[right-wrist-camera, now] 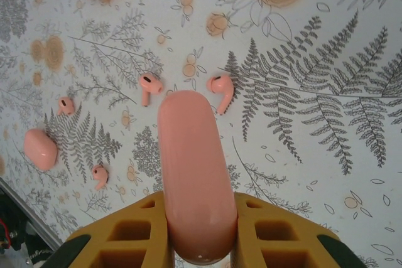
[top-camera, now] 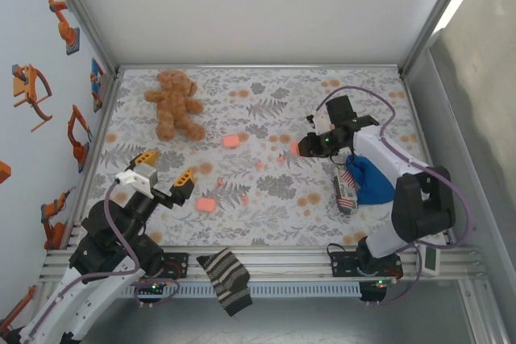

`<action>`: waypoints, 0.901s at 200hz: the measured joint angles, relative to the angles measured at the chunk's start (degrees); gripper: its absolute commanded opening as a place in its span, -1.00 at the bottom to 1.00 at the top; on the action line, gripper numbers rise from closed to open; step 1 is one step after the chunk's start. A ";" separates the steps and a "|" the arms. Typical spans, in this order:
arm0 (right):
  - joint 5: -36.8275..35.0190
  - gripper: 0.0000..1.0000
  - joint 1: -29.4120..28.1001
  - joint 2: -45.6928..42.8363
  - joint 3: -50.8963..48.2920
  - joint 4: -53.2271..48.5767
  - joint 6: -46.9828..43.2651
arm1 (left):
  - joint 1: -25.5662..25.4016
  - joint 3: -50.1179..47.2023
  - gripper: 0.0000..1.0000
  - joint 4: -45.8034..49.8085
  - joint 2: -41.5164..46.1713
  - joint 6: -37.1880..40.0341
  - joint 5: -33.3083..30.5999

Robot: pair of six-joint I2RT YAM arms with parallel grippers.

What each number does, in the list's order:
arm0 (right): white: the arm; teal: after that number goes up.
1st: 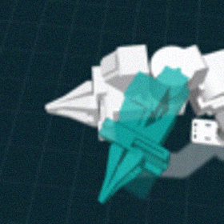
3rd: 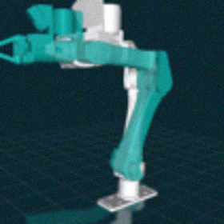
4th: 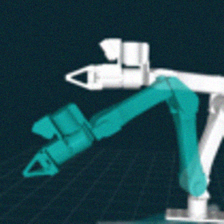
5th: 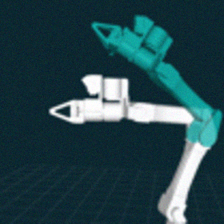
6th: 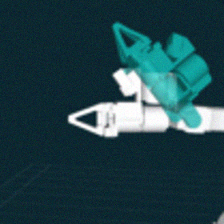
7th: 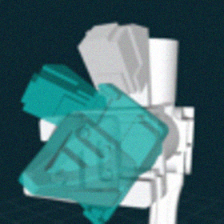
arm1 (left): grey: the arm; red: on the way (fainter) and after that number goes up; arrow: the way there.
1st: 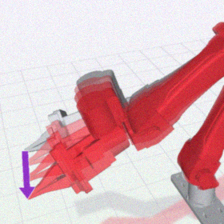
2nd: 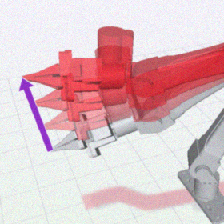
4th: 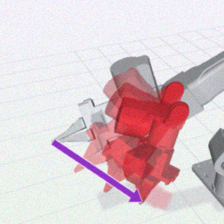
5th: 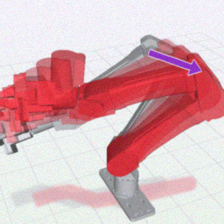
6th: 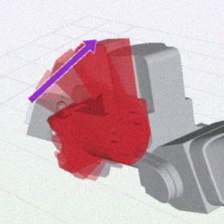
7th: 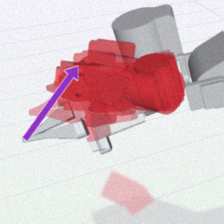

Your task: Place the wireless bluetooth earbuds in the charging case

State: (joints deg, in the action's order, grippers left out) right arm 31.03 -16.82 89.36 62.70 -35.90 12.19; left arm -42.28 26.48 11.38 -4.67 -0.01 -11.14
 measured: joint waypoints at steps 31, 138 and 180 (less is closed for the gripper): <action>2.08 -0.94 2.73 5.18 1.36 -3.61 -1.18 | 0.00 0.00 0.93 0.04 -1.62 0.00 0.00; 5.40 -0.88 8.94 21.79 15.67 -11.52 -7.76 | 0.00 -0.90 0.93 -0.17 -4.35 0.00 0.59; 5.49 -0.79 9.68 24.85 16.04 -11.87 -8.41 | 0.00 -0.90 0.93 -0.11 -4.35 0.00 0.63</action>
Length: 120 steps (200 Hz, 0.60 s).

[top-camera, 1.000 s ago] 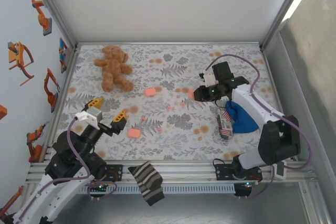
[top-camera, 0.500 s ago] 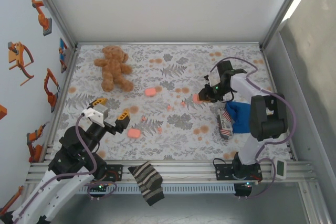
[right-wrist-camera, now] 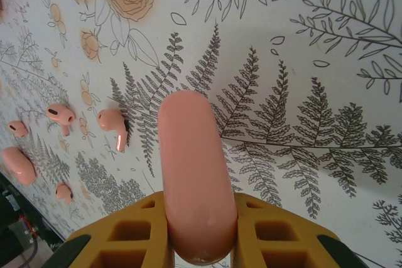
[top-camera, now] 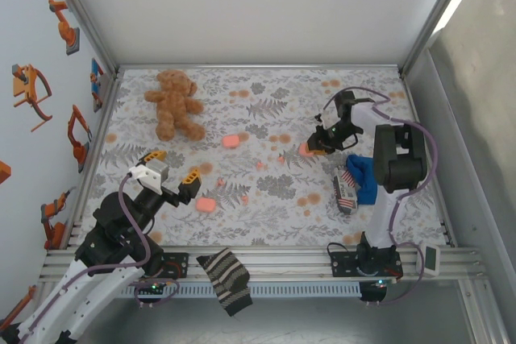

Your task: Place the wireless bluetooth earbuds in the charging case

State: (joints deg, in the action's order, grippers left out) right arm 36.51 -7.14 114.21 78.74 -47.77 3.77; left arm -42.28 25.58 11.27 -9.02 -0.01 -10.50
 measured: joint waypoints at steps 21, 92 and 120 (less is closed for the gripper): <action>0.11 -0.68 0.28 0.63 0.09 0.00 -0.48 | 0.00 0.00 0.93 0.07 0.00 -0.04 -0.02; -0.68 -0.18 1.40 0.96 0.09 0.07 -1.97 | 0.00 0.00 0.92 0.15 -0.02 -1.07 -0.20; -3.02 -0.15 1.66 0.96 0.09 0.07 -2.12 | 0.00 0.00 0.93 0.15 -0.02 -1.20 -0.42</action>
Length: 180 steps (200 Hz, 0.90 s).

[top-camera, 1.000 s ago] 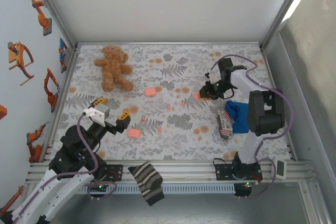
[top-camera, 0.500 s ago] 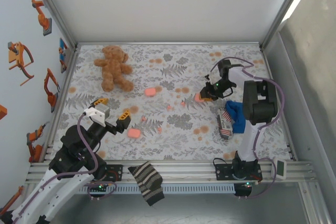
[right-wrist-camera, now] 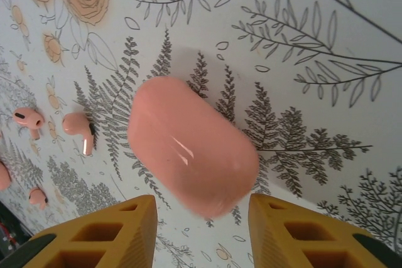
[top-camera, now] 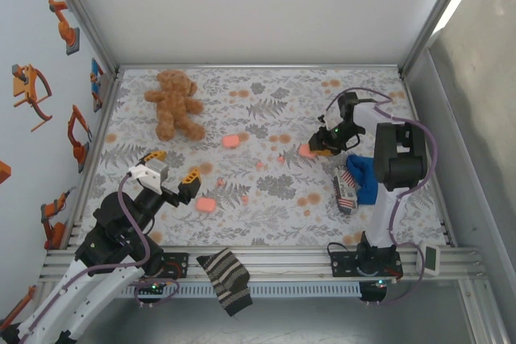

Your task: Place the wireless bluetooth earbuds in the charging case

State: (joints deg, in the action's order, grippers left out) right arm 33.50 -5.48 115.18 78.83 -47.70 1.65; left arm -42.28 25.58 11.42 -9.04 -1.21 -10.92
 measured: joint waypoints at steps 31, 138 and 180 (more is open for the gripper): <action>-3.15 -0.12 0.33 -0.74 0.00 -0.02 0.00 | 0.00 0.00 0.93 0.02 -0.15 -0.07 -0.42; -2.97 0.29 -0.52 -30.58 -11.69 16.68 -0.02 | 0.00 3.54 0.93 6.14 -7.17 -4.81 -14.75; 1.20 0.49 -2.10 -36.94 -17.03 26.62 1.31 | 0.11 9.55 0.93 10.03 -17.14 -5.79 -15.13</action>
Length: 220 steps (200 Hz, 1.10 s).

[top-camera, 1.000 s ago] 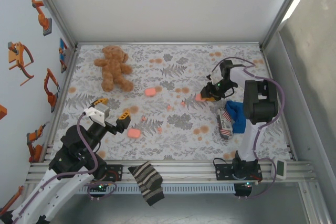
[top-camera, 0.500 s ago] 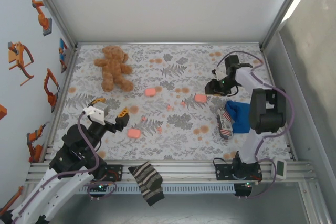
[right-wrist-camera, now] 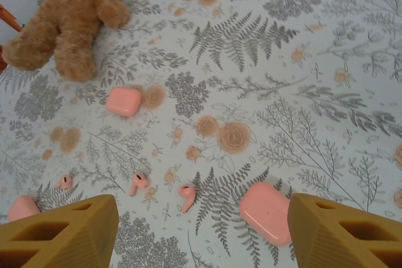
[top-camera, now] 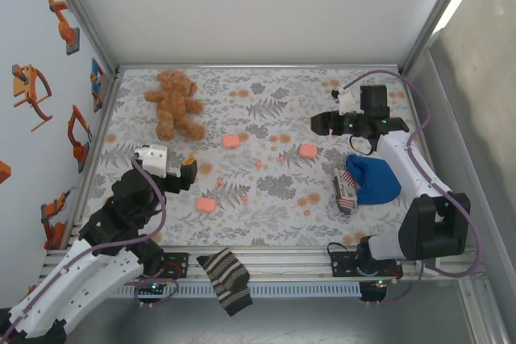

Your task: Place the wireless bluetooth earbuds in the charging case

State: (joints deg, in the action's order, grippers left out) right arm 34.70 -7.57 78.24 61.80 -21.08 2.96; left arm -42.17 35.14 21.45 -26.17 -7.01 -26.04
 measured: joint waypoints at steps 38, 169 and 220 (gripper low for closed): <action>1.22 0.85 -3.39 -4.52 -3.17 5.44 -5.49 | 2.71 3.93 0.92 3.50 -5.53 -0.72 1.38; -11.06 0.99 -26.25 21.00 19.06 -8.26 -44.24 | 39.08 7.58 0.92 11.80 -12.81 -6.32 34.14; -14.88 0.95 -29.81 35.56 29.31 -12.63 -52.00 | 45.22 7.85 0.92 12.87 -12.76 -6.29 41.92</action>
State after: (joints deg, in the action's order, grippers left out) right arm 19.81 -37.39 113.80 91.11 -33.71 -49.04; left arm 3.05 42.98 34.33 -38.94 -13.30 15.88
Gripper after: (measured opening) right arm 0.986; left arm 0.962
